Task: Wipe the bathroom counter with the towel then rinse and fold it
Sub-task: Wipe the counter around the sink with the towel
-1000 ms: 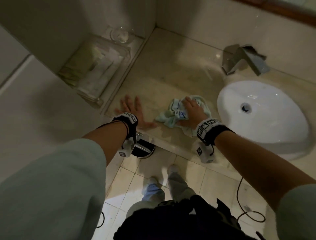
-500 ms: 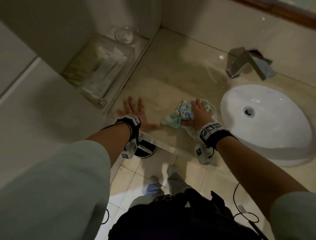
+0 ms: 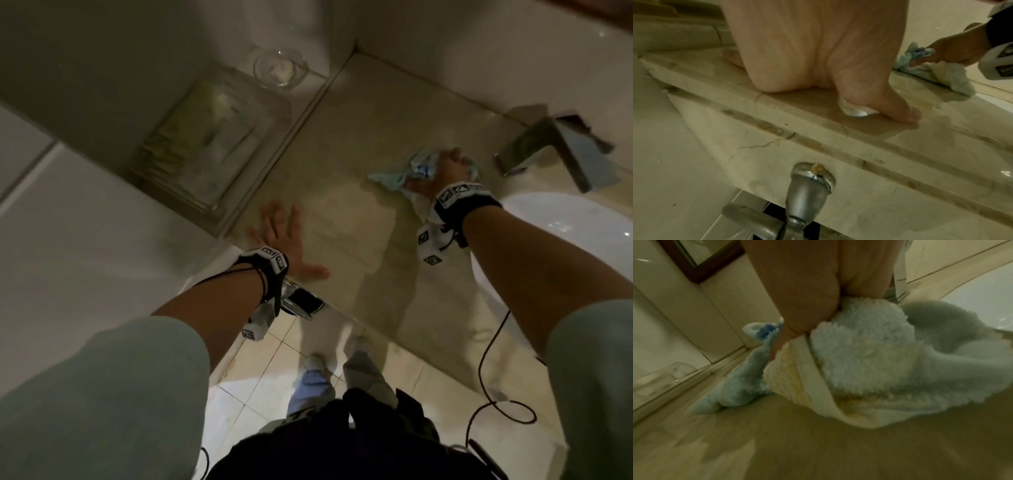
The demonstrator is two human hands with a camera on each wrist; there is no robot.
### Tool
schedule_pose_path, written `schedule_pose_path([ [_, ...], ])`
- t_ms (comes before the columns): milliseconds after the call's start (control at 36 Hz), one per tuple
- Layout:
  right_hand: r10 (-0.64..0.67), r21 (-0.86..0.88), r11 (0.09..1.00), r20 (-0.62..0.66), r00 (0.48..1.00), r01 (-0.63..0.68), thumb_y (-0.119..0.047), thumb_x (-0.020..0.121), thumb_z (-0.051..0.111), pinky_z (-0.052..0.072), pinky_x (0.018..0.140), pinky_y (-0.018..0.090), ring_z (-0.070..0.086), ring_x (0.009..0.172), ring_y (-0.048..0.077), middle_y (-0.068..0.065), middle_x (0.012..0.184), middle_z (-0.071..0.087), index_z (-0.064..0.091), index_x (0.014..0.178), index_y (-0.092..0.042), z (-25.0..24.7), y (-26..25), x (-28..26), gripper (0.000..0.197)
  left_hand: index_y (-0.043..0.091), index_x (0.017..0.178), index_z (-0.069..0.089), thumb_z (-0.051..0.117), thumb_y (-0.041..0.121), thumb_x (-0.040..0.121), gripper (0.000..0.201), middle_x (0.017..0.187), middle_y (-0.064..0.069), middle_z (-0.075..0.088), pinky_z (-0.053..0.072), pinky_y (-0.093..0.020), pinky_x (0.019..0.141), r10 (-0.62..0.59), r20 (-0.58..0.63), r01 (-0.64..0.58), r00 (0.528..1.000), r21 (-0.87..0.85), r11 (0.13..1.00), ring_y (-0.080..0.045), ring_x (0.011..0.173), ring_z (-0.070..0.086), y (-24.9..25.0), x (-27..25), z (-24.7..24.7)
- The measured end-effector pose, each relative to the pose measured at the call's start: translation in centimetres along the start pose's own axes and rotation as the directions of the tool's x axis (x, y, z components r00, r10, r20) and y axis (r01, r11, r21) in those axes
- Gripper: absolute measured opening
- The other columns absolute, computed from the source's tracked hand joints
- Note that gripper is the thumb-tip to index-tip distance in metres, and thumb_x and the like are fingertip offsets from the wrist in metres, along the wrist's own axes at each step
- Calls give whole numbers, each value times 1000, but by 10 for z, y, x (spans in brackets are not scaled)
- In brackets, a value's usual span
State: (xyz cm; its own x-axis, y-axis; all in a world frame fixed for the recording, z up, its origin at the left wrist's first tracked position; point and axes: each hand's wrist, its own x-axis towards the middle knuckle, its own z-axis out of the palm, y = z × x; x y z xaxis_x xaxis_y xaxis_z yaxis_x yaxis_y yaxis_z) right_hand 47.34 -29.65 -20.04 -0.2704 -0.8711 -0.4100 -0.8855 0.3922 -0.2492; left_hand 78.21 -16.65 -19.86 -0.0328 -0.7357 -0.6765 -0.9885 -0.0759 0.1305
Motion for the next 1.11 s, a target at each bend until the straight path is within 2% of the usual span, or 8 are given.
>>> schedule_pose_path([
  [83,-4,7,1000,11,1000,4,-73,56,74,34,110,40,34,136,33,14,154,26,19,150,-8,-4,3,17,126,24,132,-46,59,90,42,153,131,-12,-57,-17,-68,102,11,-12,-11,1000,-15,1000,-42,128,-44,0,-1,2],
  [194,14,37,999,1,1000,-14,-98,23,56,46,99,43,50,124,31,9,143,43,38,140,-17,22,34,81,143,23,134,-44,61,88,44,153,139,-17,-50,-17,-68,101,19,-27,-19,999,-13,1000,-42,128,-43,0,0,3],
  [306,17,4,1000,-10,1000,-17,-98,32,57,45,102,43,48,127,31,7,145,43,38,139,-18,40,52,106,134,24,135,-43,60,89,43,153,141,-17,-48,-15,-69,102,6,-28,-7,1000,-5,1000,-42,130,-41,1,0,3],
  [472,23,12,1000,-54,998,-22,-67,60,76,38,105,43,42,128,35,19,141,40,38,137,-8,15,13,-13,104,22,135,-43,54,94,41,153,141,-18,-48,-11,-69,103,-6,-1,6,1000,43,999,-43,132,-39,-1,2,1],
  [583,38,-21,999,-109,993,-41,-100,40,48,40,104,45,48,124,33,14,140,46,43,136,-17,45,37,-10,127,24,136,-42,53,95,41,152,142,-16,-47,-8,-69,104,0,0,0,1000,62,998,-43,134,-36,-1,2,1],
  [722,73,-88,993,-34,997,-75,-98,39,45,45,98,45,52,117,35,15,132,51,47,132,-20,69,59,-36,121,26,137,-41,55,94,40,152,142,-11,-48,-5,-69,108,-7,19,5,1000,61,998,-41,135,-34,-2,-2,-2],
  [889,130,12,991,-102,986,-130,-70,60,73,31,110,50,27,139,33,14,151,26,25,147,-11,70,59,-125,115,25,138,-39,52,96,39,152,144,-11,-46,0,-70,107,-20,21,19,1000,69,997,-40,137,-32,-1,-6,-4],
  [1111,122,53,991,-56,991,-119,-58,70,75,18,116,53,10,146,31,11,158,11,13,151,-10,76,63,-155,112,26,138,-39,53,95,41,150,145,-10,-45,2,-70,108,-2,18,1,1000,66,998,-40,137,-32,0,-11,-4],
])
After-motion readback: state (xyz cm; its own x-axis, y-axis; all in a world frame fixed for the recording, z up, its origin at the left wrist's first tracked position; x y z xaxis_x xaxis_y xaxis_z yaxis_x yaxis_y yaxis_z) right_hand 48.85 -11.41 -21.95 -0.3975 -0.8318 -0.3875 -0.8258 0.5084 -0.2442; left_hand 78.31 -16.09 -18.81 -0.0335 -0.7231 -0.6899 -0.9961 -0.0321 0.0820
